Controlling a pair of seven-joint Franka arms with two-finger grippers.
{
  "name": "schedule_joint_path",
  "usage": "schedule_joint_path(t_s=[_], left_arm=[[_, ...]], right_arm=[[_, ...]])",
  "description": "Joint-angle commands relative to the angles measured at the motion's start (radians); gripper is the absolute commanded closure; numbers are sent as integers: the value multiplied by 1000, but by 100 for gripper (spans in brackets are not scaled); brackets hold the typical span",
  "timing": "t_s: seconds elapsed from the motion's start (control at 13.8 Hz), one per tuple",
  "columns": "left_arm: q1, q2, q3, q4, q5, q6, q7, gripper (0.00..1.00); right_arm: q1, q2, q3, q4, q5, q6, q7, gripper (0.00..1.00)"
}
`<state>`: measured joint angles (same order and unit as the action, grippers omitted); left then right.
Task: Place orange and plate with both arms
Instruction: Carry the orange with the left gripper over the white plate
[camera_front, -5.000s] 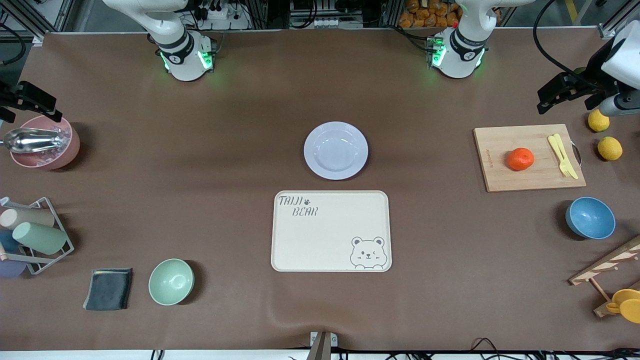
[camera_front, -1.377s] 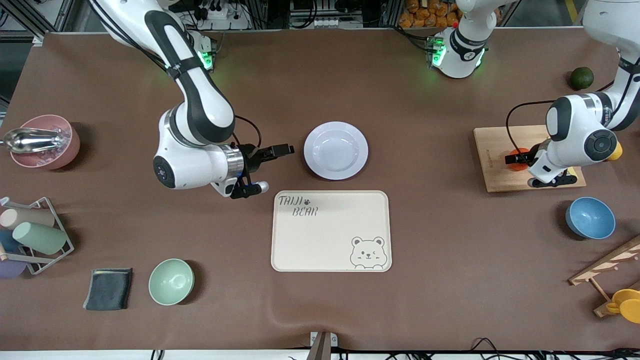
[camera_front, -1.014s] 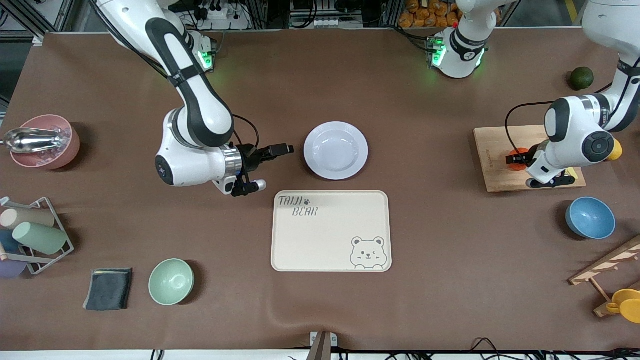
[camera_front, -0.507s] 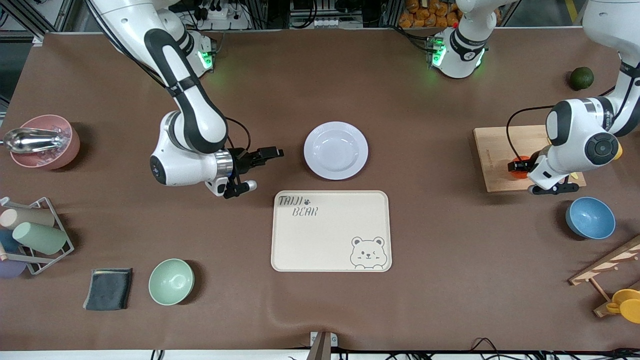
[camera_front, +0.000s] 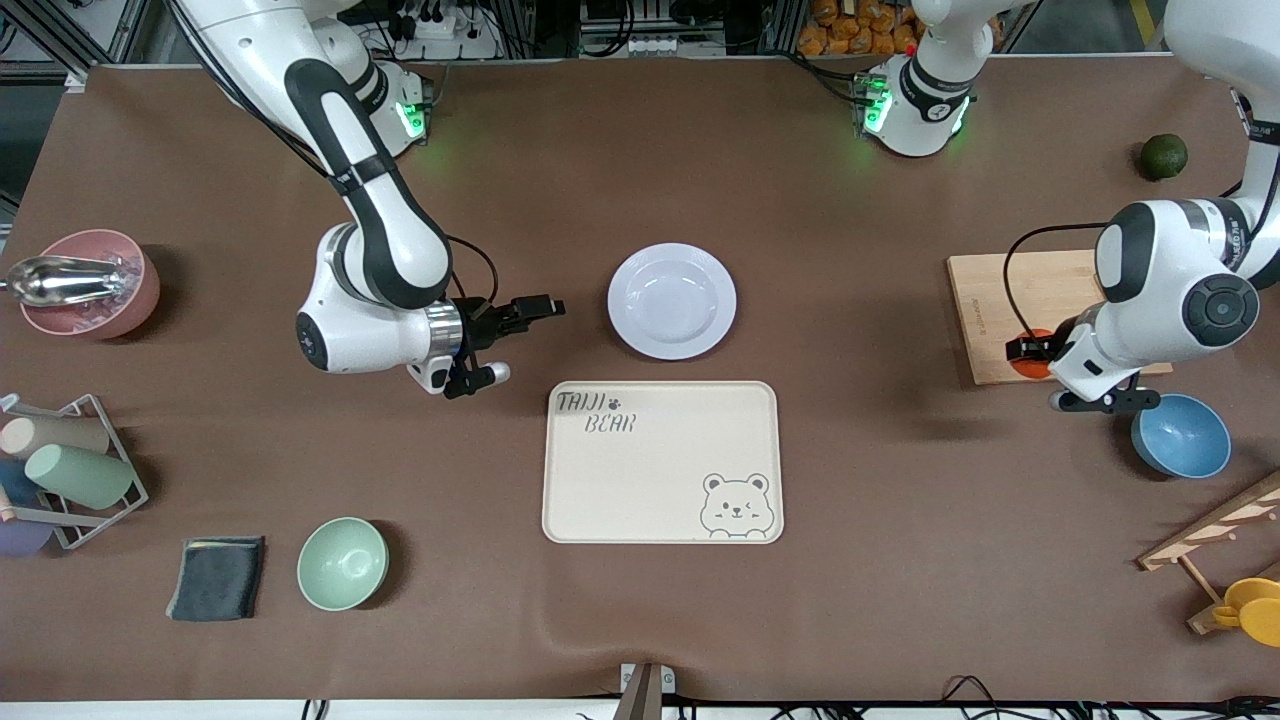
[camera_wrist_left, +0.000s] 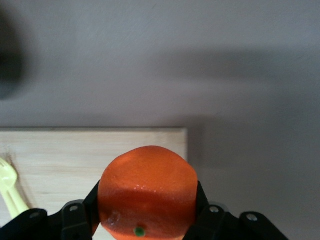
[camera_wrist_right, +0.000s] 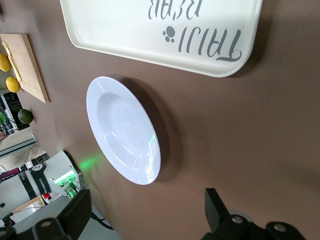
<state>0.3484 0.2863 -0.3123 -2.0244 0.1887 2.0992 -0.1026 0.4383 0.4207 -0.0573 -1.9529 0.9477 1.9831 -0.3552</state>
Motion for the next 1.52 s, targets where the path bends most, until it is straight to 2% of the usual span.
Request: schedule_joint_path(t_s=[0.0, 0.14, 0.29, 0.51, 0.65, 0.94, 1.09, 1.3, 1.45], left_arm=[[0, 2, -97, 52, -18, -62, -141, 100], [-23, 11, -189, 61, -28, -70, -311, 100], [-80, 16, -252, 61, -28, -70, -435, 100], [-225, 60, -255, 73, -38, -51, -610, 100], [-311, 109, -255, 120, -38, -48, -734, 100], [-425, 221, -254, 188, -37, -35, -926, 100], [-469, 254, -254, 193, -32, 17, -1049, 100], [-534, 318, -252, 193, -26, 93, -1121, 100], [-575, 327, -252, 194, -25, 117, -1161, 100]], right_arm=[[-24, -34, 10, -31, 22, -12, -21, 0], [-24, -33, 10, -29, 22, -10, -21, 0], [-24, -33, 10, -29, 23, -10, -22, 0], [-24, -33, 10, -29, 23, -10, -22, 0], [-24, -33, 10, -27, 23, -10, -22, 0], [-24, -33, 10, -27, 23, -10, -22, 0], [-24, -33, 10, -27, 23, -10, -22, 0], [-24, -31, 10, -27, 23, -10, -22, 0], [-24, -31, 10, -27, 23, -10, -22, 0]])
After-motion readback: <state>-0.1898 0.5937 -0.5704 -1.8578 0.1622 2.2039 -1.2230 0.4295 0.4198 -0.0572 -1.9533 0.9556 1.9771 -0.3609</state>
